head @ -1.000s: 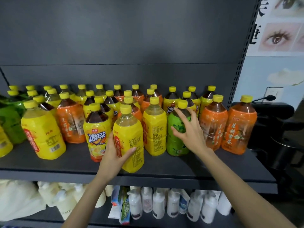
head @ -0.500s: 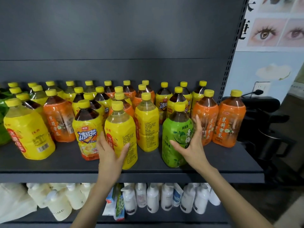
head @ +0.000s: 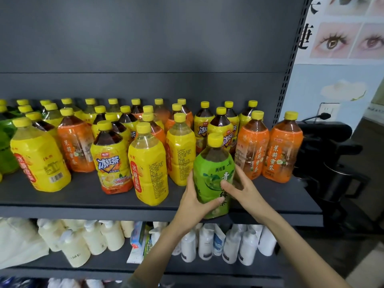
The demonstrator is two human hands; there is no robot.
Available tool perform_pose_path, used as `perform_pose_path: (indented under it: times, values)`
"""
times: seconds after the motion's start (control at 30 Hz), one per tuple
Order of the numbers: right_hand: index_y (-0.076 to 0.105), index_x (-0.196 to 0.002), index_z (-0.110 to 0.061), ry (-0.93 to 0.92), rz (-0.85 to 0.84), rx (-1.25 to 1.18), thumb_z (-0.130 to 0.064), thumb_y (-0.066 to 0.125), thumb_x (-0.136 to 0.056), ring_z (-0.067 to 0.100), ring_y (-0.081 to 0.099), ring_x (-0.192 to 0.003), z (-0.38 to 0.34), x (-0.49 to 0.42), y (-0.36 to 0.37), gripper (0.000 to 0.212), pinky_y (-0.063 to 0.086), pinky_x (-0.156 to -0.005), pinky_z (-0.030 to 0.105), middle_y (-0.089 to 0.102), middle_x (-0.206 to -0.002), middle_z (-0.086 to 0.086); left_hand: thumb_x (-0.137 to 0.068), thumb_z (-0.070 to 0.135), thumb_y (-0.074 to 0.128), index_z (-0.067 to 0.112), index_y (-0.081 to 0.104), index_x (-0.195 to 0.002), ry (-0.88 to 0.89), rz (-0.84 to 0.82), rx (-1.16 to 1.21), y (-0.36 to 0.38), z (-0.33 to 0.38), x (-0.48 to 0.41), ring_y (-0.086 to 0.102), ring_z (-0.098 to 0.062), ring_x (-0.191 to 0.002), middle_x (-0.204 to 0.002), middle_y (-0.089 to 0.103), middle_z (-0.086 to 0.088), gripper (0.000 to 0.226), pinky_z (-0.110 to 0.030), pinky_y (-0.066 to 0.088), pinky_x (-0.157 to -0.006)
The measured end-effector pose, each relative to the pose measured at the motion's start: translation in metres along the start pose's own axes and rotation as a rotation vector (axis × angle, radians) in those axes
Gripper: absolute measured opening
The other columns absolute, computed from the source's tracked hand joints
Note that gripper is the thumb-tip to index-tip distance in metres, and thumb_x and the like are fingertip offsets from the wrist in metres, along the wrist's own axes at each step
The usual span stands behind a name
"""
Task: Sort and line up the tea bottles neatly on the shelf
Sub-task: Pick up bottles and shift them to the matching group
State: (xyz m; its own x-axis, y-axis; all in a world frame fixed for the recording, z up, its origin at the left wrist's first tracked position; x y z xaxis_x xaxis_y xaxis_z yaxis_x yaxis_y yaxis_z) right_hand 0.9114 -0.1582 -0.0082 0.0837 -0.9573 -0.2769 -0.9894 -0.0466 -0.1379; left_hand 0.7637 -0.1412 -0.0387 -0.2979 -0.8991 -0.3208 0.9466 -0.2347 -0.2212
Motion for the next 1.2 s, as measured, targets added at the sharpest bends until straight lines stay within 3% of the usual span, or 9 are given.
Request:
perform_pose_path:
  times: [0.17,0.33,0.47,0.67,0.8,0.9,1.03,1.13,1.2]
  values:
    - [0.045,-0.127,-0.029,-0.050,-0.027,-0.047,-0.021,0.069,-0.078,-0.001,0.058,-0.112,-0.011,0.015,0.005,0.055,0.046,-0.085,0.014,0.060,-0.122,-0.011,-0.058,0.027,0.090,0.030,0.046,-0.130,-0.014,0.143,0.098,-0.007,0.010,0.021,0.061,-0.010,-0.110,-0.117,0.065,0.010,0.084,-0.030,0.052,-0.089]
    - [0.041,-0.133,-0.035,-0.046,-0.238,-0.027,-0.062,0.066,-0.074,0.005,0.054,-0.120,-0.027,0.022,0.022,0.069,0.049,-0.091,0.023,0.057,-0.129,-0.019,-0.047,0.035,0.089,0.026,0.052,-0.119,-0.007,0.295,0.156,-0.029,0.029,0.053,0.064,-0.011,-0.103,-0.109,0.068,0.011,0.082,-0.025,0.053,-0.081]
    - [0.037,-0.133,-0.047,-0.221,-0.227,0.312,-0.071,0.044,-0.082,-0.008,0.035,-0.131,-0.047,0.019,0.048,0.057,0.031,-0.104,0.012,0.041,-0.139,-0.027,-0.043,0.042,0.091,0.023,0.054,-0.119,0.003,0.385,0.162,-0.068,0.036,0.078,0.065,-0.017,-0.104,-0.111,0.068,0.004,0.087,-0.036,0.054,-0.084]
    - [0.054,-0.123,-0.036,-0.320,-0.151,0.370,-0.050,0.045,-0.091,-0.009,0.036,-0.128,-0.054,0.006,0.104,0.036,0.027,-0.101,0.006,0.044,-0.133,-0.022,-0.051,0.022,0.093,0.026,0.054,-0.114,0.035,0.606,0.164,-0.148,0.035,0.121,0.067,-0.009,-0.094,-0.102,0.070,0.010,0.074,-0.020,0.055,-0.070]
    - [0.057,-0.122,-0.031,-0.373,-0.139,0.371,-0.051,0.044,-0.092,-0.002,0.046,-0.121,-0.062,0.000,0.167,0.038,0.037,-0.098,0.017,0.052,-0.124,-0.021,-0.047,0.018,0.094,0.030,0.056,-0.112,0.042,0.754,0.153,-0.221,0.027,0.158,0.066,-0.009,-0.094,-0.103,0.070,0.008,0.076,-0.017,0.054,-0.067]
    - [0.054,-0.122,-0.035,-0.419,-0.106,0.461,-0.056,0.039,-0.093,-0.002,0.048,-0.117,-0.066,-0.005,0.219,0.038,0.040,-0.093,0.019,0.052,-0.120,-0.024,-0.045,0.032,0.092,0.034,0.058,-0.107,0.052,0.822,0.113,-0.279,0.025,0.191,0.067,-0.007,-0.091,-0.102,0.070,0.009,0.071,-0.016,0.054,-0.066]
    - [0.052,-0.131,-0.026,-0.481,-0.054,0.700,-0.060,0.033,-0.092,0.000,0.046,-0.118,-0.072,-0.014,0.277,0.055,0.039,-0.090,0.017,0.053,-0.128,-0.015,-0.047,0.015,0.094,0.029,0.058,-0.108,0.034,0.866,0.019,-0.350,0.022,0.235,0.066,-0.005,-0.090,-0.102,0.069,0.005,0.072,-0.017,0.055,-0.069]
    - [0.051,-0.133,-0.022,-0.484,-0.027,0.751,-0.053,0.039,-0.096,0.008,0.051,-0.118,-0.073,-0.018,0.308,0.050,0.043,-0.091,0.022,0.056,-0.128,-0.008,-0.041,0.026,0.093,0.031,0.057,-0.108,-0.007,0.885,-0.017,-0.397,0.017,0.259,0.067,-0.005,-0.088,-0.099,0.070,0.008,0.076,-0.021,0.056,-0.072]
    - [0.052,-0.133,-0.021,-0.477,0.004,0.766,-0.047,0.042,-0.094,0.010,0.053,-0.115,-0.072,-0.019,0.325,0.048,0.042,-0.085,0.022,0.059,-0.124,-0.007,-0.049,0.012,0.092,0.034,0.057,-0.102,-0.025,0.896,-0.036,-0.426,0.010,0.271,0.067,-0.006,-0.086,-0.095,0.070,0.012,0.068,-0.021,0.056,-0.072]
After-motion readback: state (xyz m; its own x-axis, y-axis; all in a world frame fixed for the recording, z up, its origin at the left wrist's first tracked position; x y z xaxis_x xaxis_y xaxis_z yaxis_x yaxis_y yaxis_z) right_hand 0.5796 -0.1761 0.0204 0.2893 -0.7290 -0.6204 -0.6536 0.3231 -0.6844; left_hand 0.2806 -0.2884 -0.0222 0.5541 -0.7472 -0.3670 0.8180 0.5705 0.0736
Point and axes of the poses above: each hand's wrist, its own x-axis away from the middle knuckle, its own y-axis out of the palm, z = x × y, the point moved 5 cm from there along -x, towards the middle knuckle
